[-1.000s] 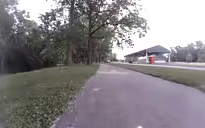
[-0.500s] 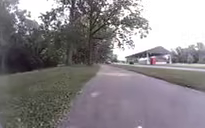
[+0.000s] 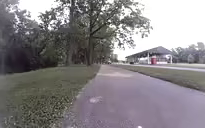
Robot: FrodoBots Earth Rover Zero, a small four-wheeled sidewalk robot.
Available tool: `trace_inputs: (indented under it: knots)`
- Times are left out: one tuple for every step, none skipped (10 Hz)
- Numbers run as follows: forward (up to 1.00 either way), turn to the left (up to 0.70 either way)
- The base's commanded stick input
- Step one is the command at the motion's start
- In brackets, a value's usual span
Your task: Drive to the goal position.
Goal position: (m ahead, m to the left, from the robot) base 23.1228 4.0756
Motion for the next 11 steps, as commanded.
trace_inputs:
  knots:
    - [0.7,0.0]
    - [0.7,0.0]
    - [0.7,0.0]
    - [0.7,0.0]
    - [0.7,0.0]
    - [0.7,0.0]
    - [0.7,0.0]
    - [0.7,0.0]
    - [0.7,0.0]
    - [0.7,0.0]
    - [0.7,0.0]
